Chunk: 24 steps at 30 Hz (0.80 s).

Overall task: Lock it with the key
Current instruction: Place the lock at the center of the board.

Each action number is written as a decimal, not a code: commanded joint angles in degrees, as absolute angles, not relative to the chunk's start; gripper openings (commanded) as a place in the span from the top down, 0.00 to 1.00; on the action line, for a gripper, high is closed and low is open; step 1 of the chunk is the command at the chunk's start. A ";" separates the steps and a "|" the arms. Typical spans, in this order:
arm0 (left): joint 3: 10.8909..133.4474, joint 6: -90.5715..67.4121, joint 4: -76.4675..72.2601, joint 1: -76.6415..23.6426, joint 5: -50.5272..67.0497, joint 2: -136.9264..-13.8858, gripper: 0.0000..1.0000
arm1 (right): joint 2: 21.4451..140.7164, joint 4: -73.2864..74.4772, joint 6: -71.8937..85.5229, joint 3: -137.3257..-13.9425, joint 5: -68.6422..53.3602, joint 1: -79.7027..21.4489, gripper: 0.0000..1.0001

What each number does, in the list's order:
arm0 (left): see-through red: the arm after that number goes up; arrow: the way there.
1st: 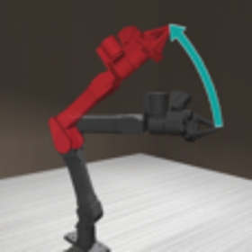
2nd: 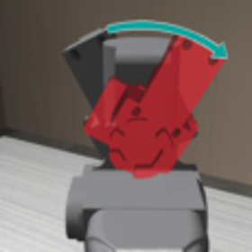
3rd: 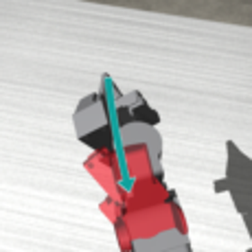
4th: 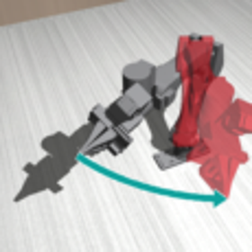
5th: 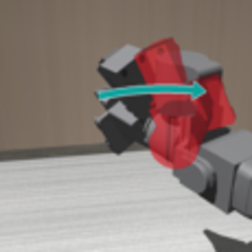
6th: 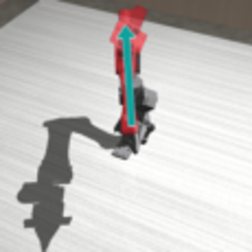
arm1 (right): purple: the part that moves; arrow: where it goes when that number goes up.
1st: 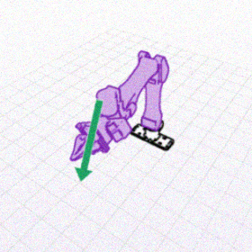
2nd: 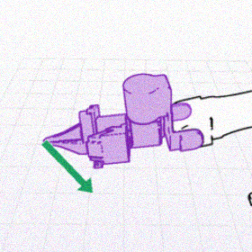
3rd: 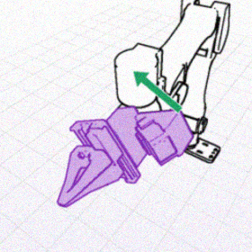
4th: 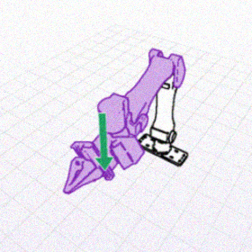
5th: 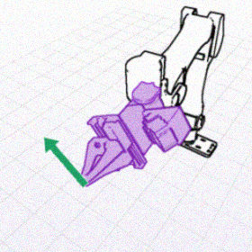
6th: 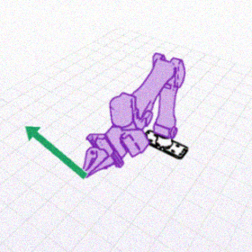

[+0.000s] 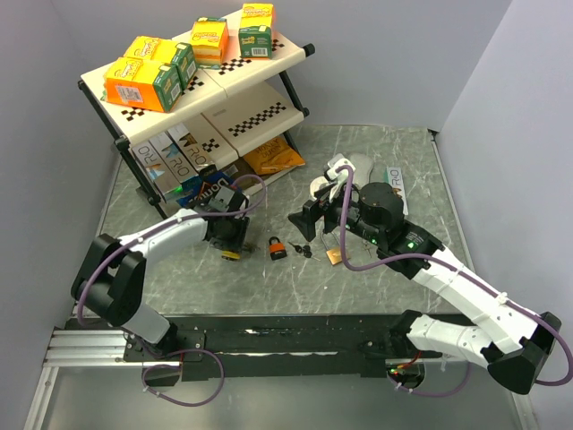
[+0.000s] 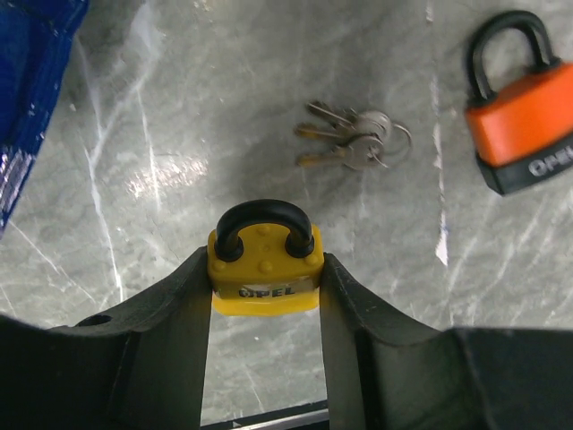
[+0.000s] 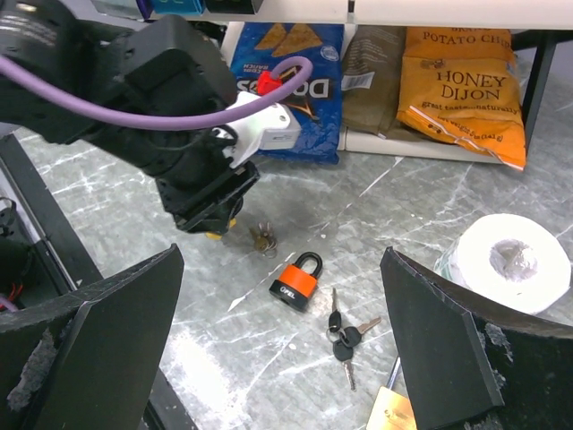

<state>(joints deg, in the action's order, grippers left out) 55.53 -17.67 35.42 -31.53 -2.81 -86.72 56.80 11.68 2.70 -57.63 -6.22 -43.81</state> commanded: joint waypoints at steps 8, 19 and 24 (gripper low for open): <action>59.41 -17.32 35.77 -28.74 -3.70 -91.49 0.83 | 54.67 11.51 3.43 -56.78 -6.94 -42.80 0.00; 59.15 -17.40 35.86 -28.74 -2.99 -91.94 0.32 | 54.58 11.34 3.60 -56.43 -7.29 -42.63 0.00; 59.06 -17.23 35.33 -28.74 -1.76 -89.39 0.25 | 54.58 11.69 3.52 -56.60 -7.82 -42.54 0.00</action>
<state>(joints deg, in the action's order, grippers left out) 57.06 -17.67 35.42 -28.73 -2.87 -92.42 55.75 12.12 3.11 -56.55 -7.14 -43.07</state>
